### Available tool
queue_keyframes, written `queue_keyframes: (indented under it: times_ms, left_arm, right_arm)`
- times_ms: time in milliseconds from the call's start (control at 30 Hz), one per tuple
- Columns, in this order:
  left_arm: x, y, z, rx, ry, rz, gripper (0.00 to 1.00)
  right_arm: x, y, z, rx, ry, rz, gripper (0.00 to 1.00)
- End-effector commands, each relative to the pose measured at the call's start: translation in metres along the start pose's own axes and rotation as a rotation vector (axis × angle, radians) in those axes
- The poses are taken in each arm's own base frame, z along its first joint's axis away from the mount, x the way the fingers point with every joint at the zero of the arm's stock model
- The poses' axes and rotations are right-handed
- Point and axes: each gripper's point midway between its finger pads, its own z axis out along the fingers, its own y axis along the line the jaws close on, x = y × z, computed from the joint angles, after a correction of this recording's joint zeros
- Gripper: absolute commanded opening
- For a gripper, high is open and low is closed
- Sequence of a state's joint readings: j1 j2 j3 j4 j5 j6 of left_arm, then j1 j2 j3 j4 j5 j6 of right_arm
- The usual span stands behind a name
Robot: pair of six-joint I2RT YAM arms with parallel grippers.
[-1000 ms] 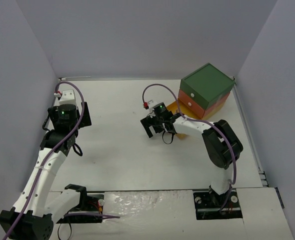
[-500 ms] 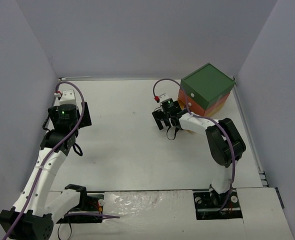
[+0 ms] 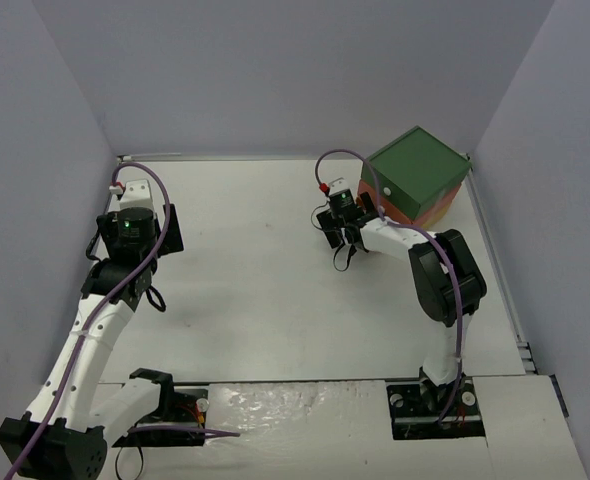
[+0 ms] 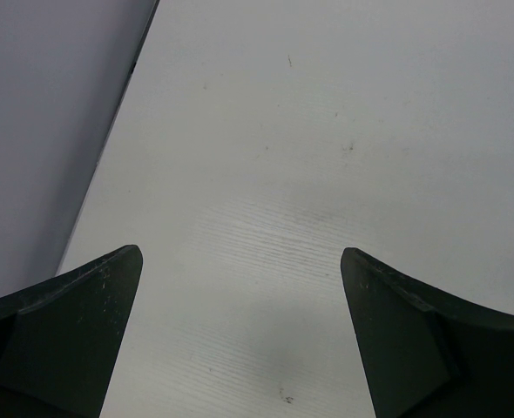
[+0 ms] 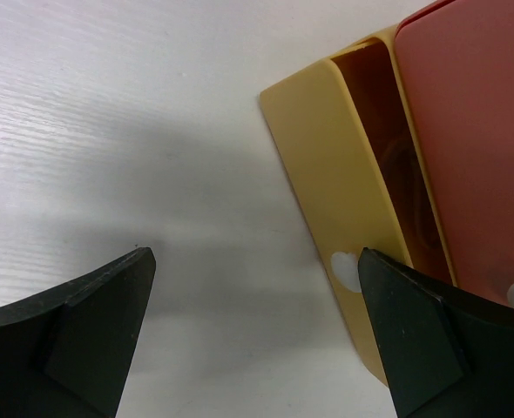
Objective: Organize the makeup
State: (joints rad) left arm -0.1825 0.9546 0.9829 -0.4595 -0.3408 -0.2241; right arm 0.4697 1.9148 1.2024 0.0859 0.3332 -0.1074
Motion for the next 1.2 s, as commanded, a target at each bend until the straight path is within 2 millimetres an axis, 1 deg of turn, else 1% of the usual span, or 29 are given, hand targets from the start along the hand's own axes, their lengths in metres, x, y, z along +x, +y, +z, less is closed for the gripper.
queue_keyframes:
  times_ms: [0,200,300,367,500,600,667,733,800,900,933,1033,1067,1100,1167]
  left_arm:
    - [-0.020,0.001,-0.001,-0.007,-0.064,-0.044,0.97]
    - [-0.021,0.001,-0.001,-0.007,-0.068,-0.044,0.97]
    - [-0.021,0.001,-0.001,-0.008,-0.068,-0.046,0.97]
    - [-0.021,0.001,-0.001,-0.008,-0.067,-0.045,0.97]
    - [-0.021,0.001,-0.001,-0.007,-0.067,-0.045,0.97]
    - [-0.021,0.001,-0.001,-0.007,-0.068,-0.044,0.97]
    - [-0.021,0.001,-0.002,-0.006,-0.069,-0.046,0.97]
    - [-0.022,0.001,-0.002,-0.006,-0.069,-0.046,0.97]
    - [-0.022,0.002,-0.002,-0.006,-0.070,-0.044,0.97]
    - [-0.023,0.002,-0.004,-0.007,-0.076,-0.047,0.97]
    - [-0.024,0.003,-0.005,-0.006,-0.079,-0.048,0.97]
    - [-0.029,0.004,-0.009,-0.002,-0.095,-0.055,0.97]
    - [-0.030,0.004,-0.010,-0.001,-0.102,-0.057,0.97]
    - [-0.031,0.004,-0.011,0.001,-0.104,-0.058,0.97]
    - [-0.037,0.006,-0.017,0.008,-0.126,-0.062,0.97]
  right_arm:
    - [-0.025,-0.027,0.003,0.126,-0.040,0.009,1.00]
    - [-0.025,-0.036,0.007,0.185,-0.027,-0.004,1.00]
    - [-0.027,-0.044,0.005,0.228,-0.033,0.008,1.00]
    - [-0.030,-0.046,0.004,0.240,-0.037,0.009,1.00]
    - [-0.034,-0.046,0.003,0.233,-0.046,0.006,1.00]
    - [-0.038,-0.040,-0.001,0.192,-0.063,0.013,1.00]
    - [-0.045,-0.031,-0.010,0.147,-0.091,0.013,1.00]
    - [-0.056,-0.022,-0.027,0.096,-0.136,0.017,1.00]
    - [-0.069,-0.017,-0.049,0.063,-0.190,0.035,1.00]
    - [-0.099,-0.024,-0.102,0.001,-0.314,0.109,1.00]
    - [-0.102,-0.026,-0.110,-0.011,-0.332,0.134,1.00]
    - [-0.122,-0.051,-0.167,-0.032,-0.456,0.223,1.00]
    - [-0.125,-0.059,-0.183,-0.033,-0.490,0.250,1.00]
    - [-0.125,-0.062,-0.186,-0.031,-0.493,0.255,1.00]
    - [-0.125,-0.084,-0.224,-0.022,-0.561,0.316,1.00]
